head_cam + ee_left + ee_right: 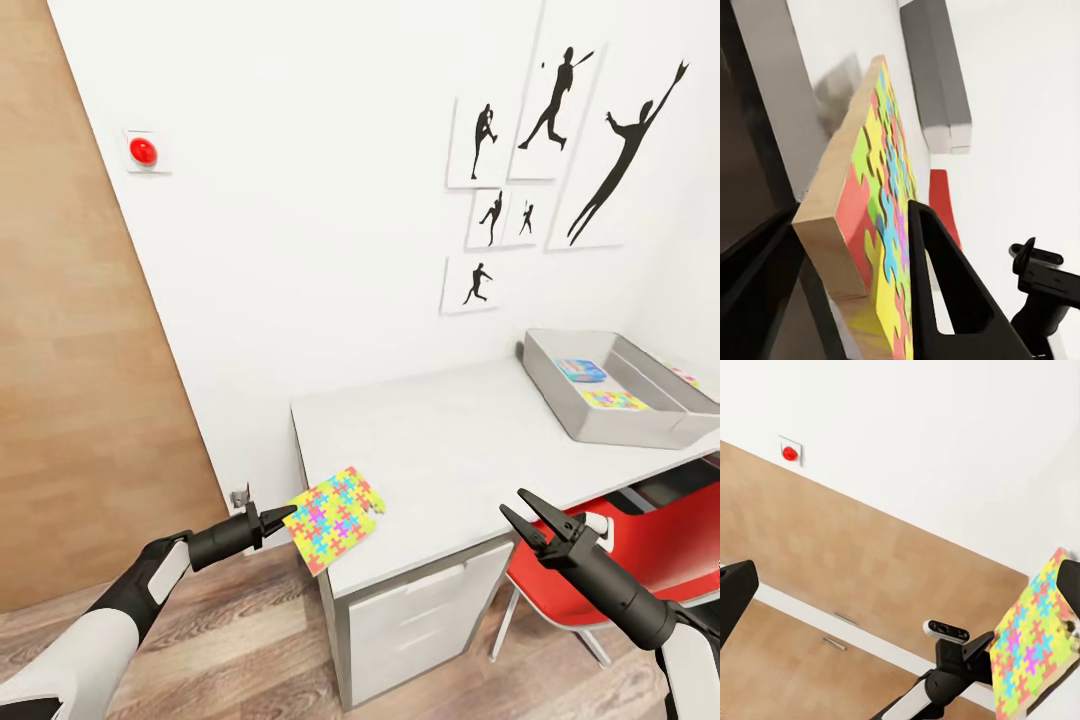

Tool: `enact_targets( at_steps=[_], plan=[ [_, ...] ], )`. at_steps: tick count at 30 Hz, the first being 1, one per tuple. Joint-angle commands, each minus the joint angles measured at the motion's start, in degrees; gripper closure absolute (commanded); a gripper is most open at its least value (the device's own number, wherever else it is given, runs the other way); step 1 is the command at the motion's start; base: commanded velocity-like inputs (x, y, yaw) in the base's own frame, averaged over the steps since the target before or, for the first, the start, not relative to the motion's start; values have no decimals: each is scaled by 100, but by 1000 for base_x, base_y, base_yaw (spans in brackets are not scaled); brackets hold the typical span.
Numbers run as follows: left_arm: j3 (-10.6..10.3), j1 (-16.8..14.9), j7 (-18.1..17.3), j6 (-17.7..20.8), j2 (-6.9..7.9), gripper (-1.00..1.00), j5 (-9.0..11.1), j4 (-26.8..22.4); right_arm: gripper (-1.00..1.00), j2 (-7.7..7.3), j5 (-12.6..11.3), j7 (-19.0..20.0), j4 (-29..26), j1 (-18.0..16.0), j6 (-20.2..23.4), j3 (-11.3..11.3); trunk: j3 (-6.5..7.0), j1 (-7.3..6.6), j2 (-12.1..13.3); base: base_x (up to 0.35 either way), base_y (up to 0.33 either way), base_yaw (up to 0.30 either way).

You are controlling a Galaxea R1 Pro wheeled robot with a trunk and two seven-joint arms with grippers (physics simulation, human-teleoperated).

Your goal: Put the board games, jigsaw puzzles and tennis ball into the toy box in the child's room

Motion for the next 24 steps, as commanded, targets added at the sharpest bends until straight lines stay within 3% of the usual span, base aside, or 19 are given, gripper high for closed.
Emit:
enact_targets(
  at_steps=[1,24],
  plan=[
    [0,-3,-8,27,1,100,9,3,-100,5,30,34,-1,-6,19,-12,13,-23,39,0,0,0],
    [3,-3,1,27,-8,100,6,3,-100,14,40,36,-1,-4,12,-5,426,-528,961,0,0,0]
  ],
)
